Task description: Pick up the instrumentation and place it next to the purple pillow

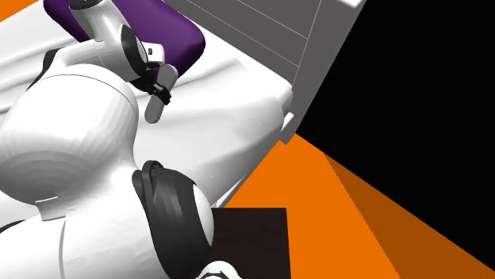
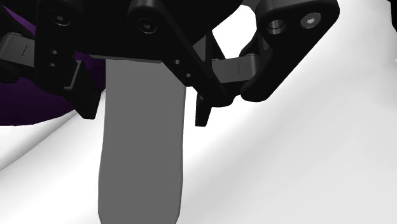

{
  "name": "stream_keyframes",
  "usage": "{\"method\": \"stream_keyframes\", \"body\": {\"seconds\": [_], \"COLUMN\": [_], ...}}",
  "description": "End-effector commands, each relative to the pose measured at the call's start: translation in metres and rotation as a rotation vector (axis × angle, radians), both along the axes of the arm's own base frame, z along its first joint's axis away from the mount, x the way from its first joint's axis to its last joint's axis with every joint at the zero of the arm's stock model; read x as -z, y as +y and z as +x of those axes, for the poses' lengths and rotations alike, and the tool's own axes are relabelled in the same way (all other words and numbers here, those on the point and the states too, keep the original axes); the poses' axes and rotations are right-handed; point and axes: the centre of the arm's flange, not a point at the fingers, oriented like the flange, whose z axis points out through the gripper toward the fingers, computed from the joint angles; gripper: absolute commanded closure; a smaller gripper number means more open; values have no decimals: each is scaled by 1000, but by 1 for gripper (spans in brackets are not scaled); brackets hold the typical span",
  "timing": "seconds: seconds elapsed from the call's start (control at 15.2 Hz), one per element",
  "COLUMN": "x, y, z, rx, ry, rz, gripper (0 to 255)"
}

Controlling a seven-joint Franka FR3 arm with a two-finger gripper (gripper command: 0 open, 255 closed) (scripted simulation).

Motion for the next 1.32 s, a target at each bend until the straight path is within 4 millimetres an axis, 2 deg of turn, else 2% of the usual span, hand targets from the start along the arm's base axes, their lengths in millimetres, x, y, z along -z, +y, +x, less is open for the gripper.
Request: {"method": "stream_keyframes", "body": {"seconds": [0.0, 0.26, 0.79, 0.86, 1.19, 1.25], "x": [15, 36, 36, 36, 36, 23], "y": [2, 2, 2, 1, 2, 2], "z": [-2, -2, -2, -2, -2, -2], "rx": [-2, -2, -2, -2, -2, -2], "ry": [8, 8, 8, 8, 8, 8], "rz": [-1, -1, -1, -1, -1, -1], "gripper": [255, 255, 255, 0, 0, 0]}}
